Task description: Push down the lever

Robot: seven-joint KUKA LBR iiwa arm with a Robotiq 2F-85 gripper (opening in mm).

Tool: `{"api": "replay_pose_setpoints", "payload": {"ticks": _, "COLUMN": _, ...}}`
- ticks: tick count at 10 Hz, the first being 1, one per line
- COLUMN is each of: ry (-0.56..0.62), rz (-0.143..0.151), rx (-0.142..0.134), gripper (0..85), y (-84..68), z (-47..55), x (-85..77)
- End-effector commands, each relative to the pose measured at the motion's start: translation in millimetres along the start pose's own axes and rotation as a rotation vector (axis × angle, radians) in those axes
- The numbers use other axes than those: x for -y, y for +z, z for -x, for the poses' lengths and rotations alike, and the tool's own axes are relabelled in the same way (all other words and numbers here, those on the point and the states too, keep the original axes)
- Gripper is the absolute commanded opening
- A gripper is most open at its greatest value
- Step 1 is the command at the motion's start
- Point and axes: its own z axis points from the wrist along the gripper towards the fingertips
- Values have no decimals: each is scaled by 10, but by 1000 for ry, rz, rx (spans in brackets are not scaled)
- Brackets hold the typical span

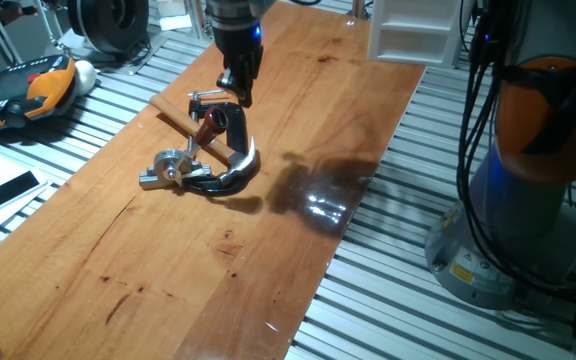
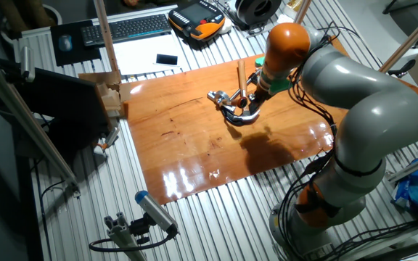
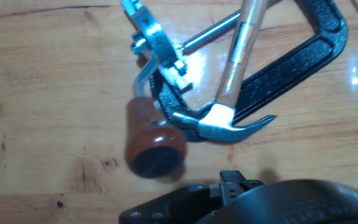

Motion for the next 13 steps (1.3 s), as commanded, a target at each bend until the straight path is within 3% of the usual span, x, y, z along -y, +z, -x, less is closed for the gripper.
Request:
{"api": "replay_pose_setpoints", "payload": {"ticks": 1, "ry": -3, "rz": -5, "rx": 4, "gripper": 0, "y": 17, "z": -21, "x": -34}}
{"api": "replay_pose_setpoints", "payload": {"ticks": 3, "ry": -20, "rz": 0, "rx": 18, "gripper": 0, "y": -1, "z": -57, "x": -58}}
{"api": "replay_pose_setpoints", "payload": {"ticks": 4, "ry": -31, "rz": -19, "rx": 28, "gripper": 0, "y": -40, "z": -80, "x": -82}}
{"api": "replay_pose_setpoints", "payload": {"ticks": 7, "ry": -39, "rz": -26, "rx": 35, "gripper": 0, "y": -77, "z": -102, "x": -92}}
{"api": "replay_pose_setpoints", "payload": {"ticks": 9, "ry": -24, "rz": -8, "rx": 14, "gripper": 0, "y": -131, "z": -136, "x": -100}}
{"api": "replay_pose_setpoints", "payload": {"ticks": 10, "ry": -22, "rz": -25, "rx": 9, "gripper": 0, "y": -126, "z": -153, "x": -134}}
{"api": "replay_pose_setpoints", "payload": {"ticks": 11, "ry": -13, "rz": -15, "rx": 7, "gripper": 0, "y": -101, "z": -183, "x": -166}}
{"api": "replay_pose_setpoints", "payload": {"ticks": 13, "ry": 86, "rz": 73, "rx": -18, "gripper": 0, "y": -90, "z": -212, "x": -207}}
